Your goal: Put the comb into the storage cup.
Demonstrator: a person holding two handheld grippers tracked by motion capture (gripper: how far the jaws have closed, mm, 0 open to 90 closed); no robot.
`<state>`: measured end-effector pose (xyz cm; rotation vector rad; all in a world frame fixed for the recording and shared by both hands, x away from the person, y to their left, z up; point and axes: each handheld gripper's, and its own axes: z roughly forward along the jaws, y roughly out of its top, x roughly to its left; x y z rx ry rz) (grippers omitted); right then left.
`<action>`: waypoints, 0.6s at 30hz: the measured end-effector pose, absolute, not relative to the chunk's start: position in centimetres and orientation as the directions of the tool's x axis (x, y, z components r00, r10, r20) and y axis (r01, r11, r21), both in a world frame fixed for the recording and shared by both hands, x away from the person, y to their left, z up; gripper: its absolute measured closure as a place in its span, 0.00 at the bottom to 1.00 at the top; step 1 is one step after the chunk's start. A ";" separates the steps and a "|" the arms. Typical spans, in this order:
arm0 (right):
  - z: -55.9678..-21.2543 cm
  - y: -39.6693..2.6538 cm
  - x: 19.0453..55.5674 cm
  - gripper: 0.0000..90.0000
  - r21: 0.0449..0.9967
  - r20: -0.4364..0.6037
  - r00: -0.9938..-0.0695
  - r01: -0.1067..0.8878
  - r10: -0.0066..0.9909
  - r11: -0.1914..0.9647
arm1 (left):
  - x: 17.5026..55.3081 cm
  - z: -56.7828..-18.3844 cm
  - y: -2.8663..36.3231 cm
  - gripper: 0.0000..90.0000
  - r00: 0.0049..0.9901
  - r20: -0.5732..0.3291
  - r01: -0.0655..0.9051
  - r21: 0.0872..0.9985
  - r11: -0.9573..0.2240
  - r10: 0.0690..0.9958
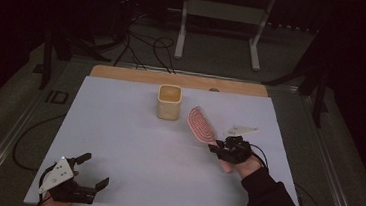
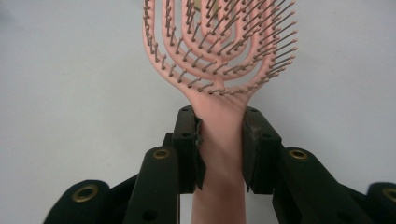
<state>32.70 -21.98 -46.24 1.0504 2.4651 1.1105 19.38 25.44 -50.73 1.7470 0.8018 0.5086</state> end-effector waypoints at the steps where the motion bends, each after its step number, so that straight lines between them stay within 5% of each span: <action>1: -46.3 -22.0 32.5 0.78 0.731 0.069 -0.714 0.511 0.696 0.452 | 19.4 -50.7 25.4 0.00 0.680 -0.054 0.266 0.948 -0.177 0.732; 18: -46.6 -22.3 28.3 0.78 0.813 0.007 -0.686 0.428 0.728 0.395 | 19.5 -50.6 25.0 0.00 0.682 -0.049 0.280 0.939 -0.199 0.730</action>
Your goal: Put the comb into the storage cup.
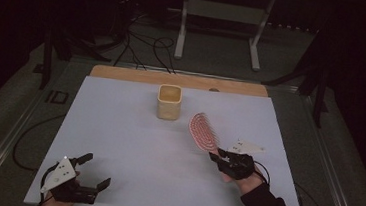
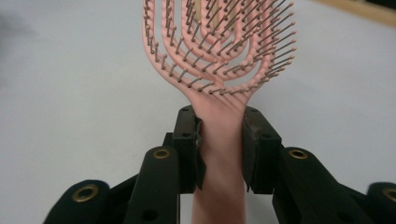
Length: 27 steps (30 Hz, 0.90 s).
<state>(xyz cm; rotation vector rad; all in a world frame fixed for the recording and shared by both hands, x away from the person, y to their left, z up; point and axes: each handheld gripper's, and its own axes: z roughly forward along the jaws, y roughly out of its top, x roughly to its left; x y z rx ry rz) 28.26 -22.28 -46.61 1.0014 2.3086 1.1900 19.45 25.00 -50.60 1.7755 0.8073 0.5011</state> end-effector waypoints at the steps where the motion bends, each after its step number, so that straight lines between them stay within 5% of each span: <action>1: -46.6 -22.3 28.2 0.78 0.815 0.011 -0.685 0.429 0.729 0.391 | 19.4 -50.6 24.9 0.00 0.684 -0.048 0.280 0.938 -0.202 0.728; 27: -47.7 -20.9 27.2 0.78 0.859 -0.040 -0.681 0.350 0.731 0.373 | 20.8 -49.4 23.6 0.00 0.687 -0.102 0.354 0.911 -0.209 0.720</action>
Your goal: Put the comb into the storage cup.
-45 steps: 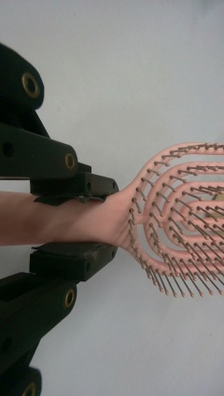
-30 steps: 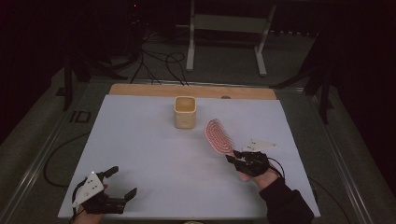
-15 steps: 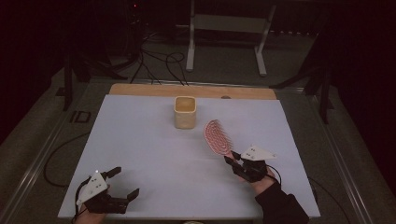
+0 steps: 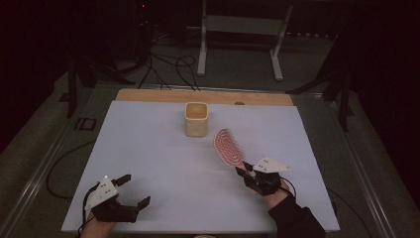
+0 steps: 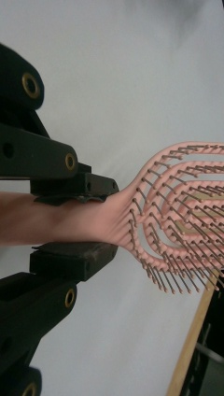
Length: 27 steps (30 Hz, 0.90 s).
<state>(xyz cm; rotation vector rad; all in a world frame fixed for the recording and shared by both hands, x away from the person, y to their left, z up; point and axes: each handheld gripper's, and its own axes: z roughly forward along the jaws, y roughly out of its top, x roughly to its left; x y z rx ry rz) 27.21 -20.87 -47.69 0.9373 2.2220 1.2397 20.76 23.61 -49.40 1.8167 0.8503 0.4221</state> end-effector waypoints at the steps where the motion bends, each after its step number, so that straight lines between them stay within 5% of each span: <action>1: -47.7 -20.9 27.2 0.78 0.859 -0.040 -0.681 0.350 0.731 0.373 | 20.8 -49.4 23.6 0.00 0.687 -0.102 0.354 0.911 -0.209 0.720; 27: -47.2 -21.2 27.2 0.78 0.874 -0.002 -0.672 0.358 0.741 0.328 | 24.7 -43.2 19.1 0.01 0.724 -0.169 0.425 0.873 -0.239 0.669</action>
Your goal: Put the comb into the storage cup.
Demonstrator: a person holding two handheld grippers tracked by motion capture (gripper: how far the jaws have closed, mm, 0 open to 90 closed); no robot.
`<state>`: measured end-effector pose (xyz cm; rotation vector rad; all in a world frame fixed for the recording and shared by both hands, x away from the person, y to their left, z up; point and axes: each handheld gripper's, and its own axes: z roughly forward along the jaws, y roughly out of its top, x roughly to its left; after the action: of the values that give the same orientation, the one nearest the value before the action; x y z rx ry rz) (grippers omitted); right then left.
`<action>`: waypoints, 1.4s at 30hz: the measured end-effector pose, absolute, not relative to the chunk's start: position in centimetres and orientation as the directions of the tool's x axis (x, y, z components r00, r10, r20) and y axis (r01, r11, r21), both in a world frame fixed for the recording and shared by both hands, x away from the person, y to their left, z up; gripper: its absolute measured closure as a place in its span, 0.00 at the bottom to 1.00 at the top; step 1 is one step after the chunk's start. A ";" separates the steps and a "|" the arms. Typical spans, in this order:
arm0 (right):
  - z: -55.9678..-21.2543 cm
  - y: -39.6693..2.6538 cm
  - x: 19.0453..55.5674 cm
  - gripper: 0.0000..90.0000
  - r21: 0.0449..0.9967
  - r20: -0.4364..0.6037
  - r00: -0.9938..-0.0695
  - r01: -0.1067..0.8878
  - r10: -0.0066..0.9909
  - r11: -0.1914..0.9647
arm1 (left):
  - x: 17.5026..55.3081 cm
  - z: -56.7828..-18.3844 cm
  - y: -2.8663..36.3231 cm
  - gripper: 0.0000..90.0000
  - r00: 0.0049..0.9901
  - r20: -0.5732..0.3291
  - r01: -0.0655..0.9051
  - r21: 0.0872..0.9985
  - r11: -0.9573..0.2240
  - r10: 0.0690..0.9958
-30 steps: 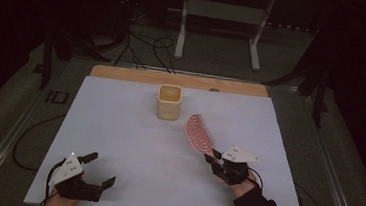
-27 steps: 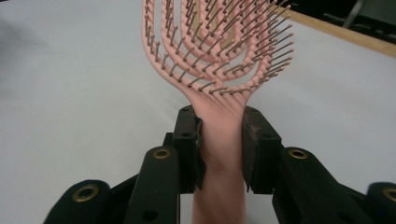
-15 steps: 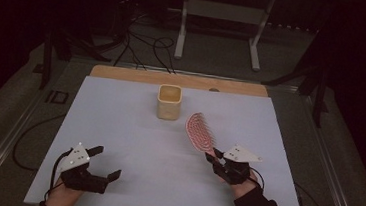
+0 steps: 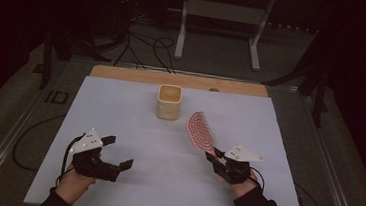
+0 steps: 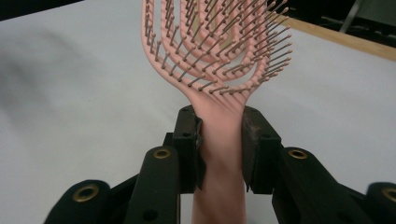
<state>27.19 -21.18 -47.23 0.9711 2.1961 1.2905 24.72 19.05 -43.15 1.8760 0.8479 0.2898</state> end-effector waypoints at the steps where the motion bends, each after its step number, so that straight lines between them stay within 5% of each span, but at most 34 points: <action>1: -47.2 -21.2 27.2 0.78 0.874 -0.007 -0.673 0.355 0.740 0.331 | 24.9 -42.8 18.7 0.01 0.729 -0.169 0.423 0.873 -0.242 0.663; 18: -47.0 -21.2 27.1 0.78 0.880 -0.004 -0.668 0.351 0.745 0.319 | 26.9 -39.0 13.4 0.00 0.765 -0.184 0.424 0.866 -0.267 0.617; 42: -46.9 -21.0 27.0 0.78 0.884 -0.004 -0.670 0.345 0.743 0.316 | 31.0 -36.9 6.9 0.01 0.685 -0.371 0.550 0.827 -0.112 0.627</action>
<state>26.99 -21.01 -46.85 0.9651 2.1762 1.3076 31.03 6.95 -36.90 1.7736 0.9408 0.0851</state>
